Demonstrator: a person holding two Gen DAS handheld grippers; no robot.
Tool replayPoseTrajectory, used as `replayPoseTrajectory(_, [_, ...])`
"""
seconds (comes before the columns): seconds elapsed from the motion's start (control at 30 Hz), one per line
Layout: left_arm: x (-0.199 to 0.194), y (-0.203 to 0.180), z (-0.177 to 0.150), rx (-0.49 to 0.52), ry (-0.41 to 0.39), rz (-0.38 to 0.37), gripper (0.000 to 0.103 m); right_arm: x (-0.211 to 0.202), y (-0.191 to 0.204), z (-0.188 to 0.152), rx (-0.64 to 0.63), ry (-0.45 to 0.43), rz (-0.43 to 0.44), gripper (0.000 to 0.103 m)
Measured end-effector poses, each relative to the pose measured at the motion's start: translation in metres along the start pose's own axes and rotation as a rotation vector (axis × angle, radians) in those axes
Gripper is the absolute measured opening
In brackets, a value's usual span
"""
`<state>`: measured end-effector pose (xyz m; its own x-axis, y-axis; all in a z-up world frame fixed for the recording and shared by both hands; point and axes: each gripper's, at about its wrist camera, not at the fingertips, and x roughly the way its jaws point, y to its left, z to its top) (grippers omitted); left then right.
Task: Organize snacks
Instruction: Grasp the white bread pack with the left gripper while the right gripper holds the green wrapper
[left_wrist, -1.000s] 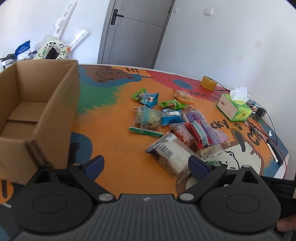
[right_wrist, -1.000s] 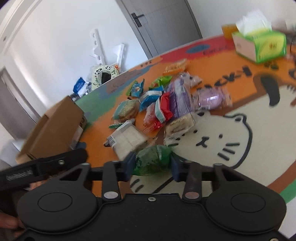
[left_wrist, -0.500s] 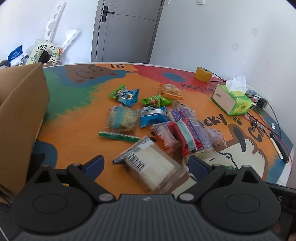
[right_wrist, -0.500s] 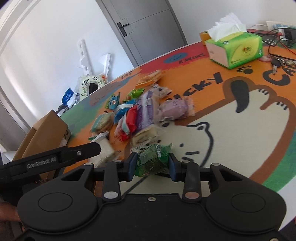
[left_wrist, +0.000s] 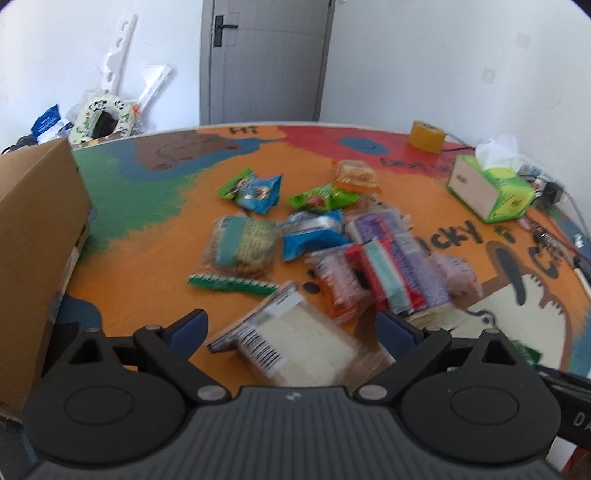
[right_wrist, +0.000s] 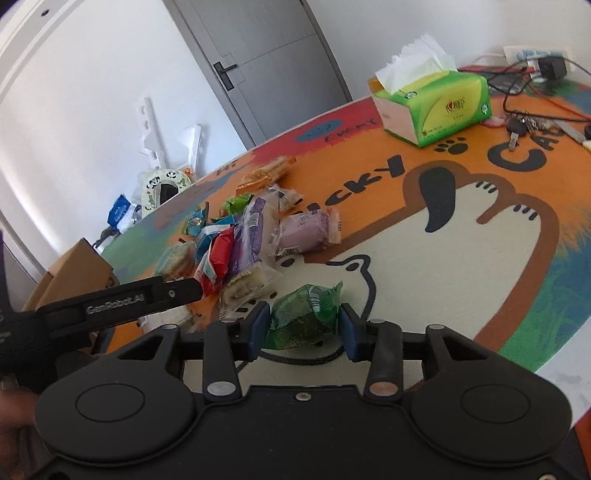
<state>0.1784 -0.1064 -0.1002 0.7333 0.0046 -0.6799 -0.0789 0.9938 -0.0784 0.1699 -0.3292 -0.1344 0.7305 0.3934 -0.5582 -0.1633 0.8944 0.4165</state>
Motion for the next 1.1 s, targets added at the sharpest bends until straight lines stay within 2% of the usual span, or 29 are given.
replayPoseTrajectory(0.3, [-0.008,0.015,-0.015,-0.022,0.029,0.011,0.098,0.0,0.009,-0.005,-0.043,-0.015,-0.023,0.041])
replayPoseTrajectory(0.4, [-0.012,0.018,-0.019,-0.023,0.012,-0.006,0.092,0.0,0.011,-0.005,-0.044,-0.015,-0.022,0.038])
replayPoseTrajectory(0.5, [-0.017,0.021,-0.021,-0.02,-0.005,-0.012,0.072,0.0,0.014,-0.006,-0.047,-0.022,-0.032,0.037])
replayPoseTrajectory(0.53, [-0.019,0.022,-0.021,-0.018,-0.01,-0.024,0.058,0.0,0.015,-0.006,-0.047,-0.023,-0.031,0.037])
replayPoseTrajectory(0.57, [-0.02,0.024,-0.021,-0.014,-0.011,-0.035,0.052,-0.001,0.015,-0.006,-0.045,-0.023,-0.027,0.037])
replayPoseTrajectory(0.63, [-0.023,0.027,-0.021,-0.018,-0.016,-0.046,0.048,-0.001,0.018,-0.005,-0.045,-0.025,-0.027,0.036])
replayPoseTrajectory(1.0, [-0.047,0.041,-0.015,-0.057,-0.075,-0.088,0.039,-0.006,0.042,0.001,-0.072,-0.052,0.014,0.036])
replayPoseTrajectory(1.03, [-0.049,0.043,-0.013,-0.058,-0.081,-0.088,0.035,-0.005,0.045,0.002,-0.073,-0.056,0.019,0.036])
replayPoseTrajectory(1.07, [-0.052,0.045,-0.011,-0.058,-0.089,-0.084,0.019,-0.004,0.049,0.004,-0.076,-0.06,0.025,0.036])
replayPoseTrajectory(1.1, [-0.053,0.047,-0.009,-0.056,-0.091,-0.086,0.012,-0.004,0.053,0.004,-0.079,-0.065,0.032,0.036])
